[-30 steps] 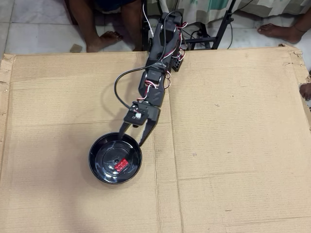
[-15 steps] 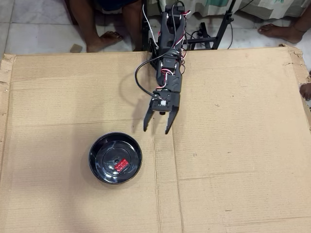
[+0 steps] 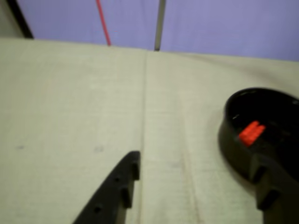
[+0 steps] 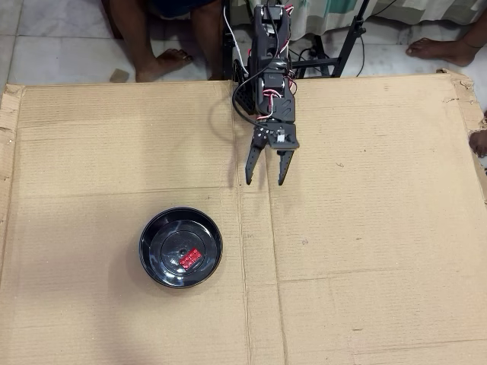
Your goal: Grasp a lego block and put it in the bin.
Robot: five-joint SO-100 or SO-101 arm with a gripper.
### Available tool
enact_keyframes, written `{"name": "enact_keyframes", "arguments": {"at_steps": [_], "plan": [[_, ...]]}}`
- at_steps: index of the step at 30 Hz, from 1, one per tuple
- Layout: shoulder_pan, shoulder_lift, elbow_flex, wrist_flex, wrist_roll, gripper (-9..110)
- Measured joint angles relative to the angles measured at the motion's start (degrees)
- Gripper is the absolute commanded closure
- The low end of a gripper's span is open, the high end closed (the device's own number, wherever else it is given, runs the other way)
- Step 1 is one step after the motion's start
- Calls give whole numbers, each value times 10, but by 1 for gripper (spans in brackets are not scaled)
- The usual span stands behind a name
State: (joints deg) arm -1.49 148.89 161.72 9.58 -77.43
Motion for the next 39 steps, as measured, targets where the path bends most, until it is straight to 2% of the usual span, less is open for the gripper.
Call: {"name": "enact_keyframes", "arguments": {"at_steps": [11,23,35,39], "plan": [[16,171,153,0,204,75],[18,259,232,3,438,75],[24,301,233,152,635,75],[24,342,233,234,663,84]]}}
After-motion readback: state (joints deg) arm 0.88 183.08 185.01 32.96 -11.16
